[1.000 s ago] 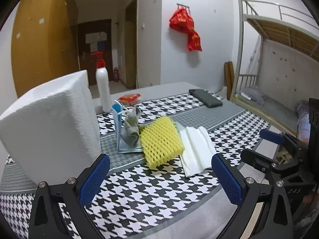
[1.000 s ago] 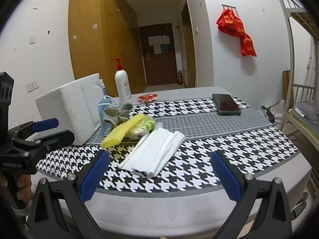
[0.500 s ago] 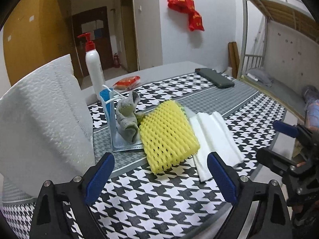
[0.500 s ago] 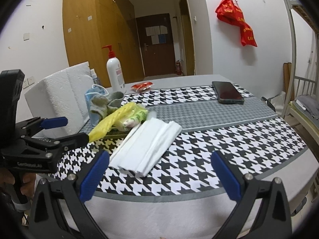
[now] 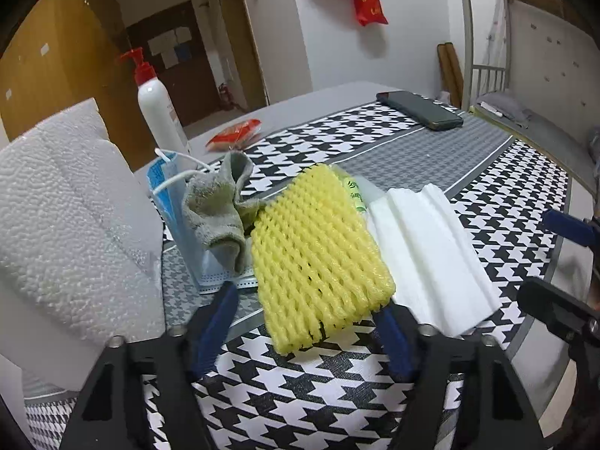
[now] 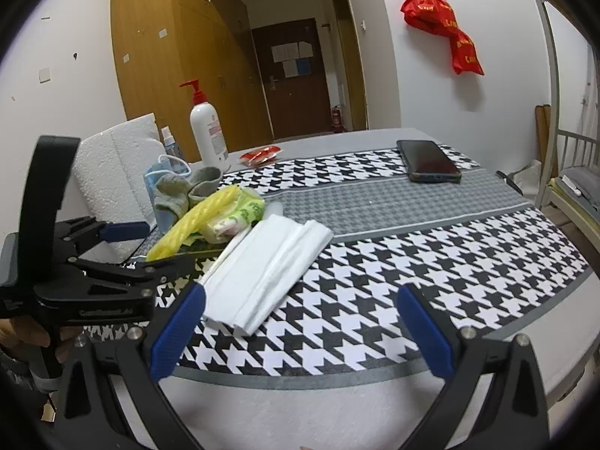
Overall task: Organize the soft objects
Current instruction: 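Move the left tool to the yellow foam mesh and close on it, then lift the yellow mesh with the left tool while the right tool grasps the white cloth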
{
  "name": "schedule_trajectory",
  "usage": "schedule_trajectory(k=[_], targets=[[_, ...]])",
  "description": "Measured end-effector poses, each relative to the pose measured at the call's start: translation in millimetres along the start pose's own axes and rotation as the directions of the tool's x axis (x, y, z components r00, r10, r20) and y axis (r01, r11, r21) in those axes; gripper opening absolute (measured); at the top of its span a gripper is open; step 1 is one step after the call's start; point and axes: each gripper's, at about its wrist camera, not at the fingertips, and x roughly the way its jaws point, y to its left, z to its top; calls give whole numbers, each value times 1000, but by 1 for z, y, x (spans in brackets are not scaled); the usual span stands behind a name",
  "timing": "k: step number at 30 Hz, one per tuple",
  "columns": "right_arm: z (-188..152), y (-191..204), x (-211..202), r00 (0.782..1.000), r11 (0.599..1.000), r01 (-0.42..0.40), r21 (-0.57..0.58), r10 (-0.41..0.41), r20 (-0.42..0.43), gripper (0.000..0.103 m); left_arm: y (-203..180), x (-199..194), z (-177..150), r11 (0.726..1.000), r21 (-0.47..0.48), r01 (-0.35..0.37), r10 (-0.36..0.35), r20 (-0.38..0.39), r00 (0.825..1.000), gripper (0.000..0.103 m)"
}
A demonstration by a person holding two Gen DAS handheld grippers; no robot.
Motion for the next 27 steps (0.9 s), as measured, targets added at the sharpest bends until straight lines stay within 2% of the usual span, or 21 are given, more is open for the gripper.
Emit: schedule_trajectory(k=[5, 9, 11, 15, 27], targets=[[-2, -1, 6, 1000, 1000, -8, 4, 8, -16, 103, 6, -2, 2, 998, -44, 39, -38, 23, 999, 44], [-1, 0, 9, 1000, 1000, -10, 0, 10, -20, 103, 10, -8, 2, 996, -58, 70, -67, 55, 996, 30], [-1, 0, 10, 1000, 1000, -10, 0, 10, -23, 103, 11, -11, 1, 993, -71, 95, -90, 64, 994, 18], [-3, 2, 12, 1000, 1000, -6, 1, 6, -28, 103, 13, -18, 0, 989, -76, 130, -123, 86, 989, 12], [0, 7, 12, 999, 1000, 5, -2, -5, -37, 103, 23, -58, -16, 983, -73, 168, -153, 171, 973, 12]])
